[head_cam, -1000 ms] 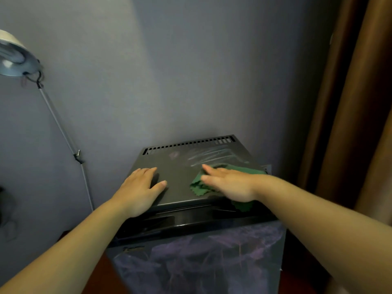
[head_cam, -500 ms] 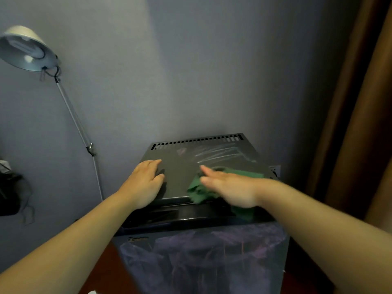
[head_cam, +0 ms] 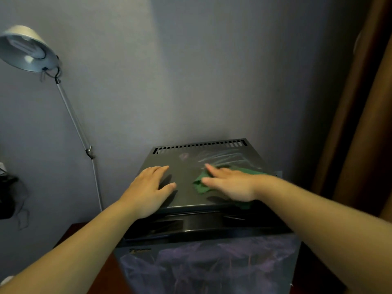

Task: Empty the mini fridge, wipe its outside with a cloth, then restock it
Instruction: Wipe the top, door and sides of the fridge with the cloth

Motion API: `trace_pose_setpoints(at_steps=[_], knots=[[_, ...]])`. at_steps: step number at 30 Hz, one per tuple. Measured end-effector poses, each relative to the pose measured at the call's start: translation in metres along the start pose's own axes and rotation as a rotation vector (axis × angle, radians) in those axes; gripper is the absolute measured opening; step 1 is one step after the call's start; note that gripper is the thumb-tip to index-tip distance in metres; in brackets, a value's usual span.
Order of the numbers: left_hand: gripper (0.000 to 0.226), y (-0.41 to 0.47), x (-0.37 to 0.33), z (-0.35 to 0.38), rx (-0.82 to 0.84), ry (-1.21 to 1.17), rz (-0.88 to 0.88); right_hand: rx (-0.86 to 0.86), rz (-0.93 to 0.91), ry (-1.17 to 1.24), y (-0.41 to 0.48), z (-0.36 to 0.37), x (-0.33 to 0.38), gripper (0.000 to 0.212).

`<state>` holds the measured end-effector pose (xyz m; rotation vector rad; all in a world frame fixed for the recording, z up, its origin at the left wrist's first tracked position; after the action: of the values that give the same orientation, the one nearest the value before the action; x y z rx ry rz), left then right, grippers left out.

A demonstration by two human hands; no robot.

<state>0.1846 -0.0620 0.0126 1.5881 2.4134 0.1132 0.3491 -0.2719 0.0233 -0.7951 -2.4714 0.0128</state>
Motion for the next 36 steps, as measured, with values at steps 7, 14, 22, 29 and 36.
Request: trace_pose_setpoints(at_steps=[7,14,22,29,36], knots=[[0.070,0.002,-0.001,-0.001,0.001,0.020,0.002,-0.116,0.235,0.165,0.028,-0.037,-0.014,0.076],[0.068,0.000,-0.002,-0.002,0.000,0.000,-0.013,0.066,-0.135,0.074,0.026,0.005,0.029,0.071],[0.071,0.001,-0.003,-0.003,0.012,0.003,-0.024,-0.145,0.250,0.184,0.047,-0.038,-0.029,0.091],[0.071,-0.001,-0.002,-0.002,-0.023,-0.067,-0.052,0.078,-0.080,0.085,0.047,0.011,0.046,0.086],[0.069,-0.001,-0.001,-0.006,-0.019,-0.209,-0.075,-0.003,0.051,0.154,0.073,-0.016,0.029,0.071]])
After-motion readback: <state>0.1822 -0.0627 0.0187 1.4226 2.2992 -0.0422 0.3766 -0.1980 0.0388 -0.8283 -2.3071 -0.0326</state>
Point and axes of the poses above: each hand's wrist, its own y-axis towards the middle knuckle, its own z-axis out of the palm, x = y × z, the point moved 1 cm from there along y, towards the middle knuckle, and after that the axes turned 9 degrees about y, right-handed, at the moved point
